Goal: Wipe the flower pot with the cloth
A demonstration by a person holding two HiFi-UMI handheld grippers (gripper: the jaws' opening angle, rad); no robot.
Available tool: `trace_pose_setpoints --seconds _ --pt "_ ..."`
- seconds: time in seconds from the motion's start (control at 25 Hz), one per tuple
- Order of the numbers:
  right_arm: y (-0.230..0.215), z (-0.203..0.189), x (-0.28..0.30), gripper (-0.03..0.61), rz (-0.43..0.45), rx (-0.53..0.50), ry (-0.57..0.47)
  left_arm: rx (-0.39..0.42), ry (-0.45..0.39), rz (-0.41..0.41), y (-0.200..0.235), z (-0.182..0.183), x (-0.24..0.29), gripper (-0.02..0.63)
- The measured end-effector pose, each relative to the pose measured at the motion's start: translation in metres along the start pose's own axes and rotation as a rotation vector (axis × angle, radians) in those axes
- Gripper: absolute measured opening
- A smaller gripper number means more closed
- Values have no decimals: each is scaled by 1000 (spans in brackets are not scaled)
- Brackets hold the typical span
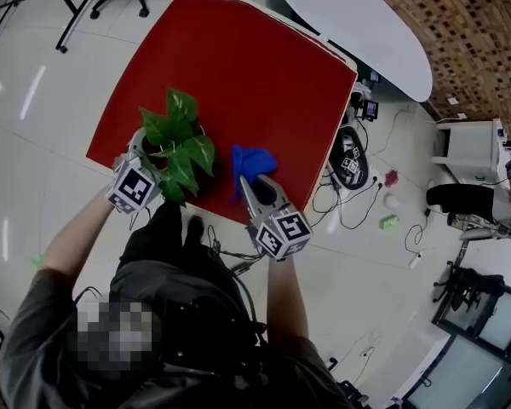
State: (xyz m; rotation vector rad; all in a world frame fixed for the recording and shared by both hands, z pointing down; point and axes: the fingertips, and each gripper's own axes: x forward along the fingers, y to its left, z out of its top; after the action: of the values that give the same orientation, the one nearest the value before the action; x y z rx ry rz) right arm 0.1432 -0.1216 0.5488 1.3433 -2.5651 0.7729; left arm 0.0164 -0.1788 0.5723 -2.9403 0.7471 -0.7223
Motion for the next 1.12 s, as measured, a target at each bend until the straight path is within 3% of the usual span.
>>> trace_pose_setpoints --seconds 0.28,0.44,0.72,1.12 --pt "-12 33 78 52 185 -9 48 156 47 -347 9 -13 13 468" --pt "-7 42 114 51 302 -26 109 212 51 -471 9 -9 11 468" --pt "10 37 150 51 454 14 197 266 39 -606 8 -10 7 469" --pt "10 29 133 51 442 71 175 244 9 -628 8 -12 7 471"
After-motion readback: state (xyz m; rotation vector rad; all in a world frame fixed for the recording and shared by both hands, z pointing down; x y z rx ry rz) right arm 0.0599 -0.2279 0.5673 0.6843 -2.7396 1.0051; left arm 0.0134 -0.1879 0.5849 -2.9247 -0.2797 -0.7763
